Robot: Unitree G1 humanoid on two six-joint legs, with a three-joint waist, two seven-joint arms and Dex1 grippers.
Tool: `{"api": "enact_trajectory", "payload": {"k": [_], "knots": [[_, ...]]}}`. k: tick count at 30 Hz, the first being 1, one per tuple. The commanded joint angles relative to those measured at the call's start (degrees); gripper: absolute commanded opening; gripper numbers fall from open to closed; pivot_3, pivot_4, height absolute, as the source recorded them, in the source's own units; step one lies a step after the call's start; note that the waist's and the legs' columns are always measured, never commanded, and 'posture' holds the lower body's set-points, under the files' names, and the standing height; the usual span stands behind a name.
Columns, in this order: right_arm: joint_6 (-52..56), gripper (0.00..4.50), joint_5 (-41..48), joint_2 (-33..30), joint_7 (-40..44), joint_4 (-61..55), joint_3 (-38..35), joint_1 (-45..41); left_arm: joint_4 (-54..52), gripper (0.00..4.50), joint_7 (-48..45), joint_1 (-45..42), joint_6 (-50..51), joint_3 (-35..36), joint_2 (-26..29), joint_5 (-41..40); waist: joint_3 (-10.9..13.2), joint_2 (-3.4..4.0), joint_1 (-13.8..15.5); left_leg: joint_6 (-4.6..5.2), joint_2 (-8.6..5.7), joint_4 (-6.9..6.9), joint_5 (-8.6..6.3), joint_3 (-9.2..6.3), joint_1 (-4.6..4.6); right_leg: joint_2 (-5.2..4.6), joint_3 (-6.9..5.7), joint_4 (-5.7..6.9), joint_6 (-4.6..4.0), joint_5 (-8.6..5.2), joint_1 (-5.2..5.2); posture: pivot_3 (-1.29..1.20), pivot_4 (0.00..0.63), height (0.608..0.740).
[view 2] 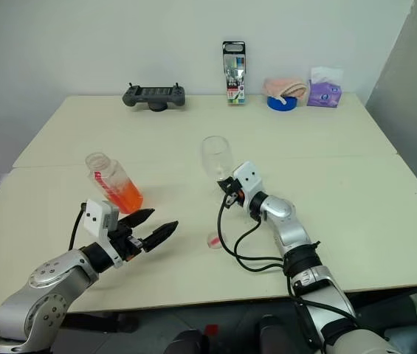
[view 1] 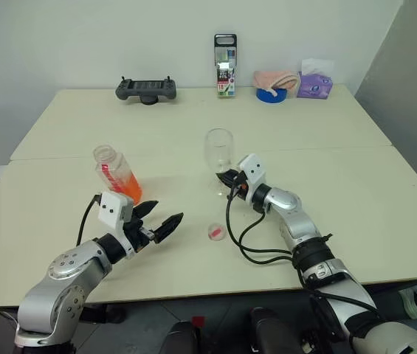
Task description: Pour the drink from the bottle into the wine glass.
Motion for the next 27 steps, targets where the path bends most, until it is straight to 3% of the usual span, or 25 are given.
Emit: {"api": "enact_trajectory", "payload": {"k": [1,9,15,18,23,27], "knots": [[3.29,1.57,-1.73,-0.48,1.73,2.60,2.32,2.47,-0.85,4.50,-0.58,-0.26,-1.57,-0.16,-0.38,0.63,0.00,-0.04,0.01,0.00,0.00,-0.01,0.00,-0.01,-0.02,0.00,-0.02,-0.04,0.00,0.00,-0.01,0.00,0.150,0.740],[3.71,4.45,-3.01,-0.61,1.24,1.84,2.78,1.52,-0.19,4.50,-1.01,-0.47,-2.05,-0.54,0.01,1.91,0.05,0.00,-0.30,0.00,0.02,-0.04,0.00,0.05,-0.13,0.01,0.04,-0.07,0.01,0.01,-0.16,0.00,0.150,0.740],[11.09,4.45,-1.10,-6.95,6.93,-12.62,2.63,5.93,1.73,4.50,2.71,-0.33,-5.54,3.39,-2.41,3.75,0.09,0.05,0.04,0.00,0.02,-0.08,-0.01,0.00,-0.23,0.01,-0.01,-0.26,0.02,0.01,-0.16,0.00,0.150,0.740],[16.26,4.45,1.56,-12.99,9.90,-25.08,0.78,10.82,4.52,4.50,10.04,0.93,-14.03,4.37,-5.50,12.87,0.09,0.06,0.58,-0.01,-0.01,-0.09,-0.02,-0.10,-0.49,-0.07,-0.13,-0.56,0.05,0.04,-0.22,0.00,0.150,0.740],[28.06,4.45,12.05,-24.92,16.53,-44.86,-6.69,17.36,4.61,4.50,18.70,4.03,-24.82,4.67,-12.08,22.33,0.11,0.02,1.49,-0.04,-0.02,-0.05,-0.03,-0.07,-1.20,-0.38,-0.04,-0.67,0.04,0.17,-0.79,0.00,0.150,0.740],[37.59,4.45,20.35,-34.18,19.95,-50.74,-13.77,13.83,7.24,4.50,21.07,2.23,-26.93,5.78,-13.97,23.37,0.15,-0.01,1.60,-0.02,-0.13,-0.02,-0.04,-0.02,-1.23,-0.37,-0.05,-0.71,0.30,0.09,-0.77,0.00,0.150,0.740]]}}
